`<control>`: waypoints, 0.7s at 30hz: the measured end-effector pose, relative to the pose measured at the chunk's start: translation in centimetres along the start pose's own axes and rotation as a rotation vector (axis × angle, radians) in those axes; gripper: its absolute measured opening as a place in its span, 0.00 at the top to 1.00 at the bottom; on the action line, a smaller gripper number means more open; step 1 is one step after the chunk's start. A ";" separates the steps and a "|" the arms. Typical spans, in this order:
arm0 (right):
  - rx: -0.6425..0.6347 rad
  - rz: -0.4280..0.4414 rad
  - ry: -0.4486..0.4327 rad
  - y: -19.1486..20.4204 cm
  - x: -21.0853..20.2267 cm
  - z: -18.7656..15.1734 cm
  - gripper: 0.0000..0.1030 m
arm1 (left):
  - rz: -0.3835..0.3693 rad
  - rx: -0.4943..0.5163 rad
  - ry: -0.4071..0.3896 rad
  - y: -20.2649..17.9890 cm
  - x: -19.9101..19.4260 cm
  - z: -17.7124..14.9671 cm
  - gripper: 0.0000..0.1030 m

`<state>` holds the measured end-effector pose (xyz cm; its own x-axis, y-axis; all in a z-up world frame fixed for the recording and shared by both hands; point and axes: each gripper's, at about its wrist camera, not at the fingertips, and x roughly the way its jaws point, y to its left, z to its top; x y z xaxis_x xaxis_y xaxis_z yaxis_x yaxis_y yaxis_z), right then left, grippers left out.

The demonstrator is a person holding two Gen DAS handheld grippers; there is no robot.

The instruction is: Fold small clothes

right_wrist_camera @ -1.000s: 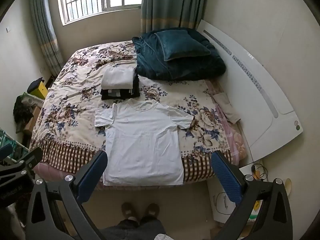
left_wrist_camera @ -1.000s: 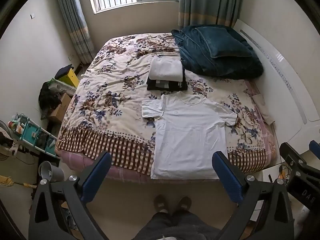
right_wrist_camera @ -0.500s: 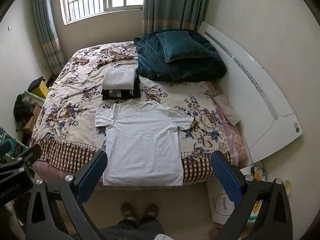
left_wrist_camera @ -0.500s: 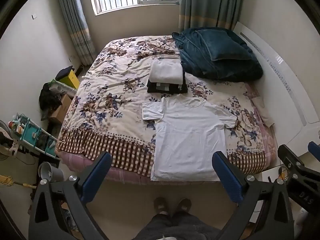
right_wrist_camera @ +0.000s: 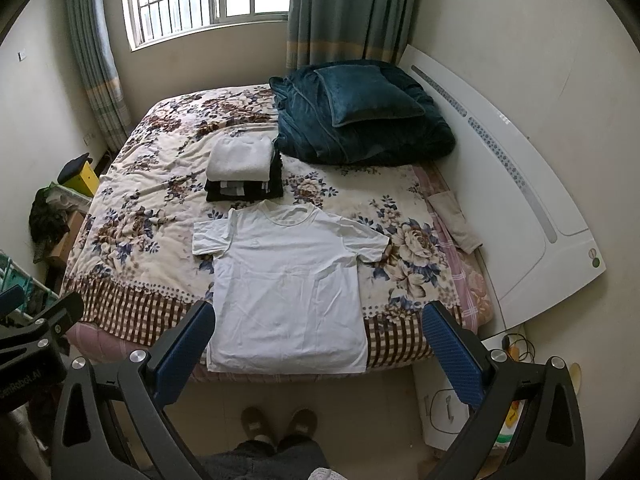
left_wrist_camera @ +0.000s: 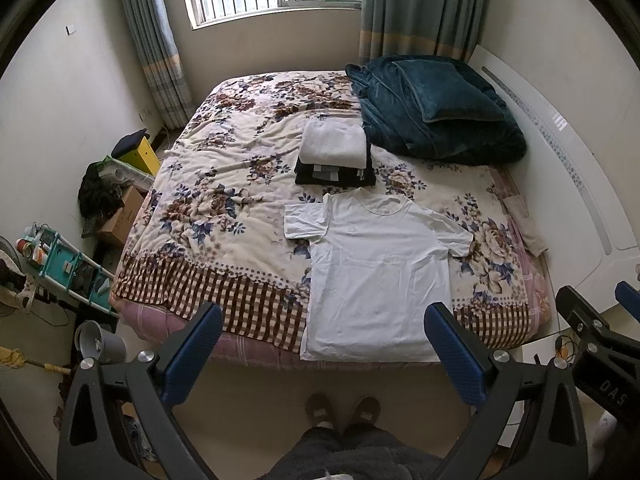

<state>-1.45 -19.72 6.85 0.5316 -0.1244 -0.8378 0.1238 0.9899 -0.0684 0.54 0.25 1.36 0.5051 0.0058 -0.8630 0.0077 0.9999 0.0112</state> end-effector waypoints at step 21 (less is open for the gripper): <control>-0.005 0.005 -0.010 0.5 -0.4 0.8 0.00 | -0.004 0.001 -0.010 -0.3 -0.3 0.6 0.00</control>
<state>-0.96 -19.20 7.58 0.5404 -0.1201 -0.8328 0.1167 0.9909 -0.0671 0.88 -0.02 1.95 0.5134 0.0013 -0.8581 0.0106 0.9999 0.0078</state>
